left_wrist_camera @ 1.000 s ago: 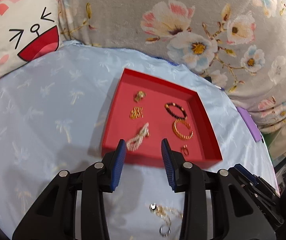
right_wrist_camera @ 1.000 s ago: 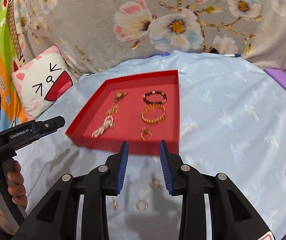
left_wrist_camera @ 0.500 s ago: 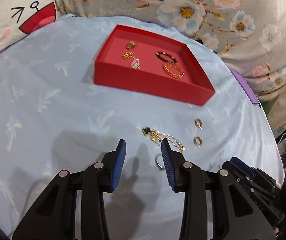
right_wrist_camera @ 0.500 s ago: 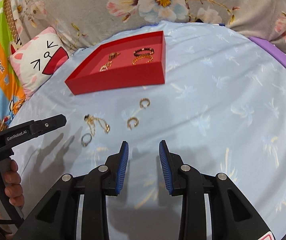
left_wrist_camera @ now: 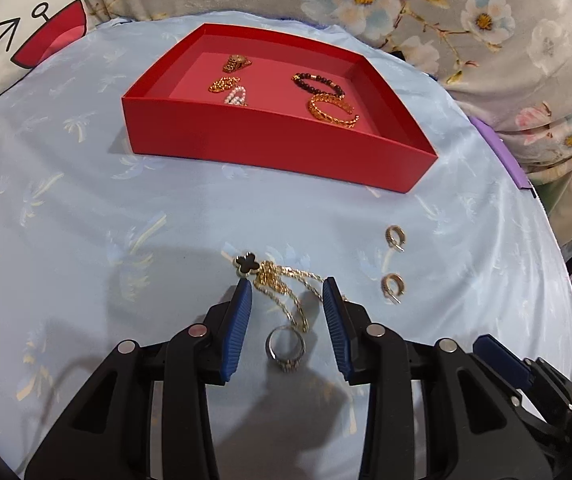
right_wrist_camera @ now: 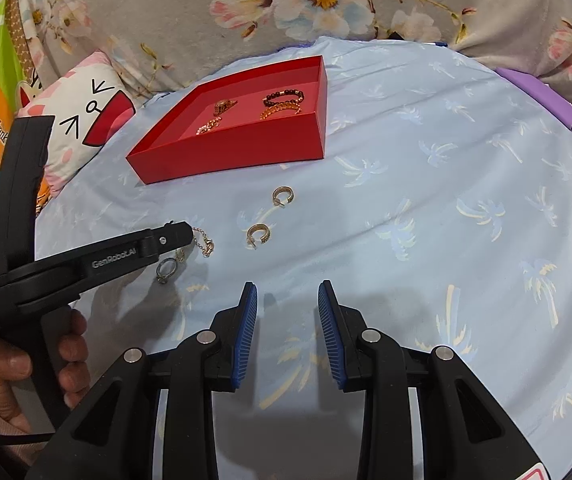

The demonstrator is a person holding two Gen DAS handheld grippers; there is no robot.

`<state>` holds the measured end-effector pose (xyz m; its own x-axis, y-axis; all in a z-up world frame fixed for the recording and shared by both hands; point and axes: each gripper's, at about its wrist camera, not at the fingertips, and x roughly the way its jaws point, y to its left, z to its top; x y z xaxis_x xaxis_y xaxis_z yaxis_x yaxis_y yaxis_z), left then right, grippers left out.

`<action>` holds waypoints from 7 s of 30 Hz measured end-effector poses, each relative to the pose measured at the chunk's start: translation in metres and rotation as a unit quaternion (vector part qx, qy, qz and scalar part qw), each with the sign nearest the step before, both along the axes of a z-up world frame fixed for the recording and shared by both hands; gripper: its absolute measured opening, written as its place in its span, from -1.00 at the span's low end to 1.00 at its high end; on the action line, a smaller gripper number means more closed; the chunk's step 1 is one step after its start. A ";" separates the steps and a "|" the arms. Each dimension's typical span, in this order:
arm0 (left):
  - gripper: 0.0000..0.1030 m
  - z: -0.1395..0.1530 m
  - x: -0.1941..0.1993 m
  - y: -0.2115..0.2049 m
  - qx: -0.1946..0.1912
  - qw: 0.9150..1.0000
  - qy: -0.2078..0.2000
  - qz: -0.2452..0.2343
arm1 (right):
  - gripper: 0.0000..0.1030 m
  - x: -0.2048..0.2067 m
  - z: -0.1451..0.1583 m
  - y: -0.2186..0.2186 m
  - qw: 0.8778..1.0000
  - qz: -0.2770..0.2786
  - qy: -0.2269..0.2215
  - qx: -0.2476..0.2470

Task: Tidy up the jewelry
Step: 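Withdraw both tools from the box toward the remaining rings and clover chain, then grasp the gold clover chain with the left tool while the right tool grasps a gold hoop earring, then carry the clover chain and hoop earring into the red box and open both tools, then lift both open tools out of the box toward the remaining rings, then grasp the silver ring with the left tool while the right tool grasps the gold hoop earring, then carry the silver ring and hoop earring into the red box and open both tools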

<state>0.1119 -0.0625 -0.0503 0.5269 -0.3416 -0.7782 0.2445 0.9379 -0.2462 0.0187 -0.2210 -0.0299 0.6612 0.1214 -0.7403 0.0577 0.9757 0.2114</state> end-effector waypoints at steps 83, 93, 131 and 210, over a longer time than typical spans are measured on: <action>-0.99 0.138 0.202 -0.003 -0.035 0.992 -0.120 -0.033 | -0.70 0.280 0.052 0.026 0.997 0.070 -0.019 0.035; -0.97 0.100 0.229 -0.009 -0.026 0.995 -0.096 -0.026 | -0.64 0.298 0.030 0.032 0.997 0.072 -0.001 0.021; -0.44 0.026 -0.028 0.019 -0.004 0.999 -0.019 -0.050 | -0.63 0.012 0.000 0.002 1.000 0.013 0.013 0.007; -0.84 0.114 0.079 -0.001 -0.008 0.991 -0.127 -0.043 | -0.70 0.152 0.072 0.020 0.996 0.050 -0.069 -0.006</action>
